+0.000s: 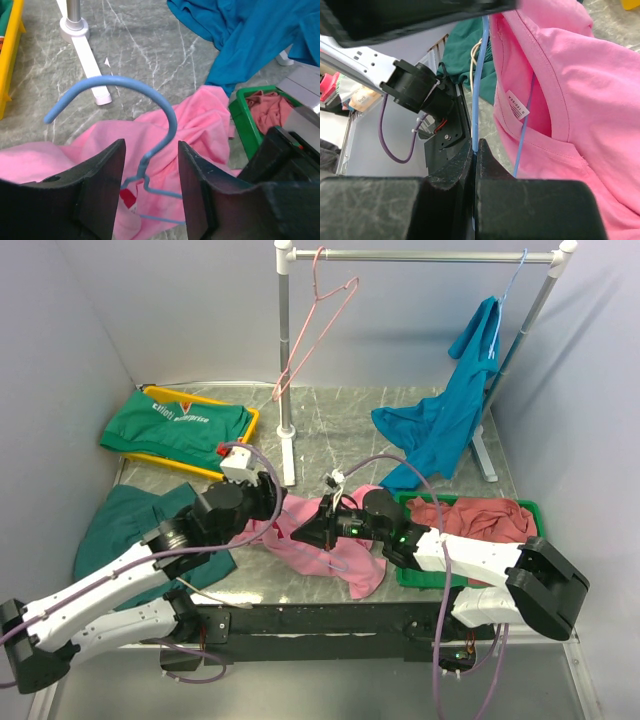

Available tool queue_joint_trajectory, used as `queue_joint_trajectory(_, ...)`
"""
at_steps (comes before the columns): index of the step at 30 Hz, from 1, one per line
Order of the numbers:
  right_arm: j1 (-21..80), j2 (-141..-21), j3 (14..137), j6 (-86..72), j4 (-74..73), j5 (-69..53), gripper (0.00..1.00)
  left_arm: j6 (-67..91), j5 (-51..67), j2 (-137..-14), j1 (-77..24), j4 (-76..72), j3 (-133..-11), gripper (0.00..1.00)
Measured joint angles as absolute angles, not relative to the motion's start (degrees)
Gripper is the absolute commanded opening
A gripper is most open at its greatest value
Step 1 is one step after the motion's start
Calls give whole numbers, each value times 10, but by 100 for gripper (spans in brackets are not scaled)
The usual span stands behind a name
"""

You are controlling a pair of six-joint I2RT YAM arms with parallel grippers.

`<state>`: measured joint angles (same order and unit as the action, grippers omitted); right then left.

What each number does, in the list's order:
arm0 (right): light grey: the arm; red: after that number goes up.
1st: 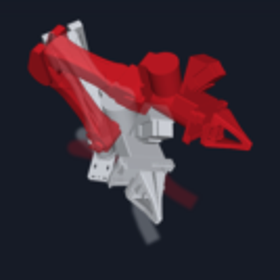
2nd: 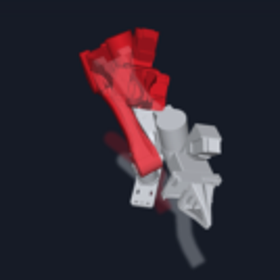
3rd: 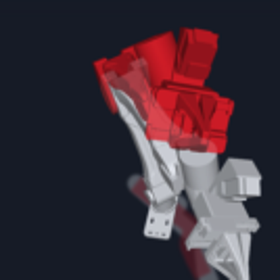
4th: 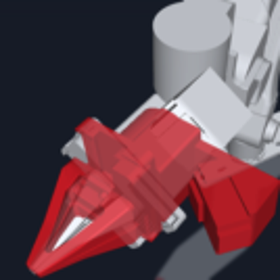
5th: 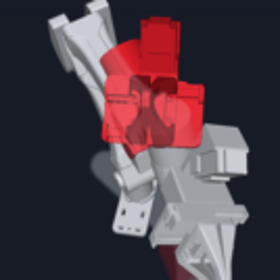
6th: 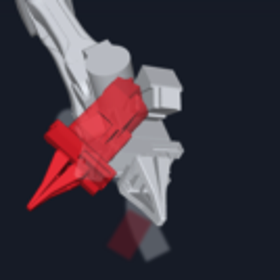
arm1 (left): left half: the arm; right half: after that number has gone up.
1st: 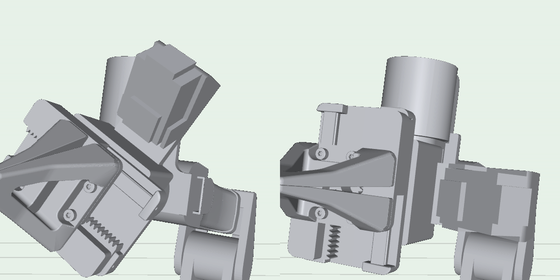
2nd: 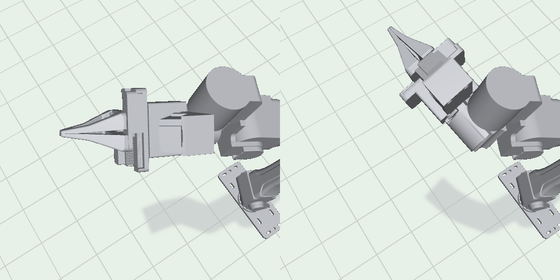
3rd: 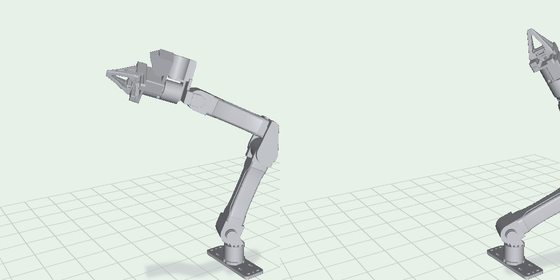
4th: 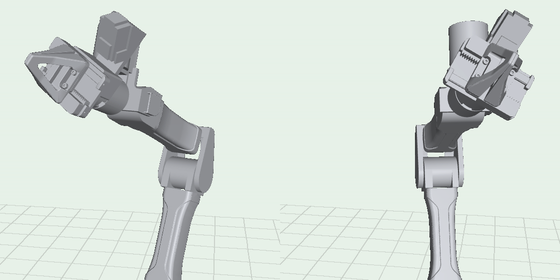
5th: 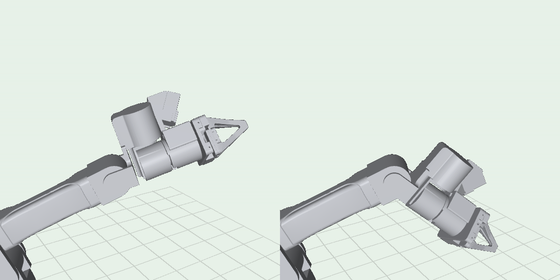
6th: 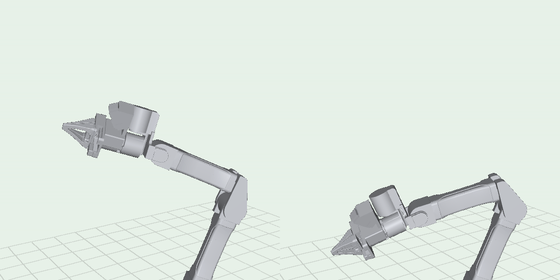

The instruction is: Place the t-shirt on the hanger

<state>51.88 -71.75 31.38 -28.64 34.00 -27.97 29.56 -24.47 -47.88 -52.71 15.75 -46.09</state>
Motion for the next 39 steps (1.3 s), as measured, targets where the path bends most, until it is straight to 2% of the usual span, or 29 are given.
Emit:
queue_joint_trajectory(7,520,-717,314,-284,338,-279,0,278,-273,-507,-527,130,-461,23)
queue_joint_trajectory(10,520,-717,314,-284,339,-277,0,265,-281,-506,-526,130,-457,18)
queue_joint_trajectory(13,520,-719,314,-284,333,-277,0,255,-282,-501,-526,128,-446,2)
queue_joint_trajectory(16,520,-722,315,-283,329,-276,0,250,-283,-498,-526,127,-443,1)
queue_joint_trajectory(17,521,-722,316,-282,325,-274,8,250,-284,-498,-526,127,-443,1)
queue_joint_trajectory(18,522,-722,318,-280,320,-272,30,249,-285,-498,-526,127,-443,1)
queue_joint_trajectory(20,525,-720,325,-279,303,-256,54,249,-290,-498,-526,127,-441,1)
queue_joint_trajectory(21,526,-716,329,-277,290,-243,70,255,-292,-497,-526,122,-439,1)
queue_joint_trajectory(24,529,-678,331,-276,240,-192,78,260,-299,-489,-527,110,-429,1)
queue_joint_trajectory(29,523,-534,332,-305,133,-46,74,269,-324,-477,-527,105,-419,1)
queue_joint_trajectory(32,503,-448,325,-343,94,29,66,281,-342,-476,-527,105,-419,1)
queue_joint_trajectory(33,494,-423,316,-358,86,49,56,283,-346,-475,-527,105,-418,1)
queue_joint_trajectory(36,455,-388,283,-399,72,63,52,290,-352,-467,-527,104,-413,1)
queue_joint_trajectory(39,423,-426,251,-426,79,26,46,292,-351,-449,-527,100,-404,1)
